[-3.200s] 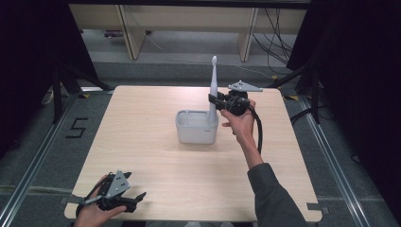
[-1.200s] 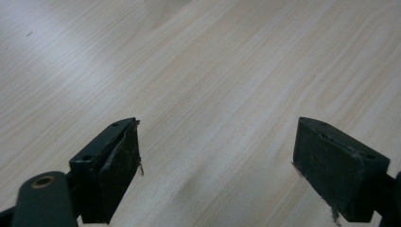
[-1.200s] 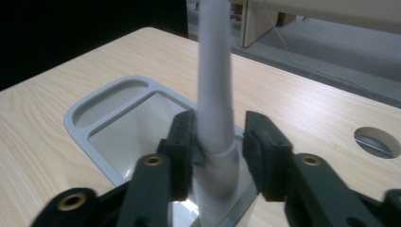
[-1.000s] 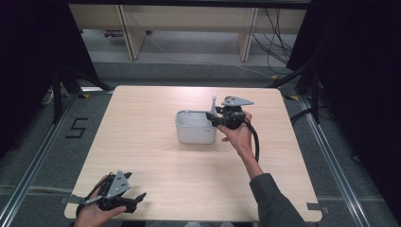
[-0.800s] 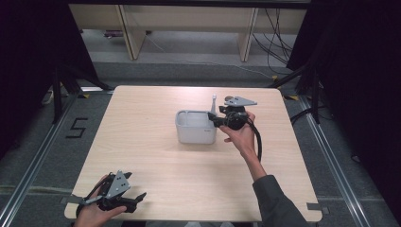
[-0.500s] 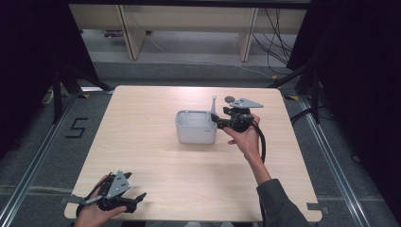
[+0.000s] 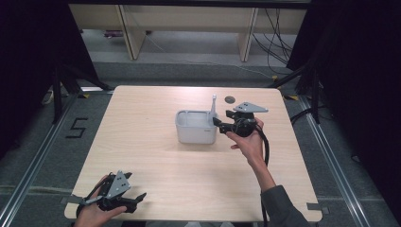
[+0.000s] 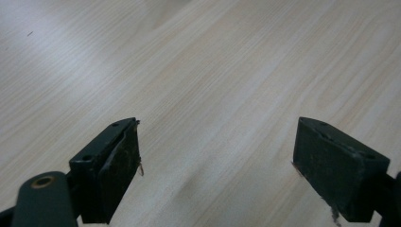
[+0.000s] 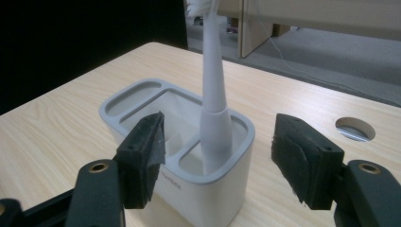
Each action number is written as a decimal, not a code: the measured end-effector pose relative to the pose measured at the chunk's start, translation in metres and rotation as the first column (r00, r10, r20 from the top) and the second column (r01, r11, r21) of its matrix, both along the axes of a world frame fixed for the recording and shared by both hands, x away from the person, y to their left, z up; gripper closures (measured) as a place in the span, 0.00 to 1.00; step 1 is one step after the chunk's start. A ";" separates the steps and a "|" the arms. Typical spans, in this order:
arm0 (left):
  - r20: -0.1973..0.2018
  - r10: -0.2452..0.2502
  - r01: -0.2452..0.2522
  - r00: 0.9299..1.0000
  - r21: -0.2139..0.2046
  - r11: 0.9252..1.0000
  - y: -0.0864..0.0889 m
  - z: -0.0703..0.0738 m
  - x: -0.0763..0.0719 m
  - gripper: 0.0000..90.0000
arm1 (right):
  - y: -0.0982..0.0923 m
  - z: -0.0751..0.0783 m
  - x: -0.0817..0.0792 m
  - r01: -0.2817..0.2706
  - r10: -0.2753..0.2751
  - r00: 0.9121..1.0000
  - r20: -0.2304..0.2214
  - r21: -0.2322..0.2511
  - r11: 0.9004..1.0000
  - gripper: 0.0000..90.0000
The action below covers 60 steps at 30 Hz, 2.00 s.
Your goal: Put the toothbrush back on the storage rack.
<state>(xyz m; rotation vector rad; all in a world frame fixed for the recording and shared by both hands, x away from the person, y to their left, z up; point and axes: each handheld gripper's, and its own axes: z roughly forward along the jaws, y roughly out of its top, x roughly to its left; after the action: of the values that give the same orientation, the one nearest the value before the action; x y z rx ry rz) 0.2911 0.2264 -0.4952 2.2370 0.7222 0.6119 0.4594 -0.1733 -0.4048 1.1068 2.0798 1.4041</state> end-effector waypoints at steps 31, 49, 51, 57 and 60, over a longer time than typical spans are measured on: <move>-0.004 -0.009 0.009 1.000 0.014 1.000 0.001 0.001 0.000 0.17 | -0.024 -0.009 -0.028 -0.014 0.014 1.000 0.002 0.002 1.000 0.38; 0.013 0.007 -0.007 1.000 -0.005 1.000 -0.001 0.000 0.000 0.17 | -0.028 -0.022 -0.047 -0.033 0.032 0.999 -0.005 -0.044 0.998 0.36; 0.012 0.005 -0.005 1.000 0.006 1.000 0.000 0.000 0.000 0.17 | -0.026 -0.023 -0.050 -0.032 0.032 0.999 -0.020 -0.023 0.999 0.36; 0.015 0.004 -0.004 1.000 0.006 1.000 0.000 0.000 0.000 0.17 | -0.025 -0.026 -0.056 -0.039 0.038 0.999 -0.023 -0.033 0.999 0.31; 0.008 0.000 0.000 1.000 -0.005 1.000 -0.001 0.000 0.000 0.17 | -0.025 -0.027 -0.058 -0.048 0.047 0.998 -0.031 -0.024 0.999 0.28</move>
<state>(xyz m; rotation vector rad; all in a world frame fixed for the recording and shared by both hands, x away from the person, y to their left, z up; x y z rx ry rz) 0.2908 0.2258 -0.4951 2.2290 0.7189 0.6184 0.4011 -0.1987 -0.4319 1.0819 2.1524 1.3883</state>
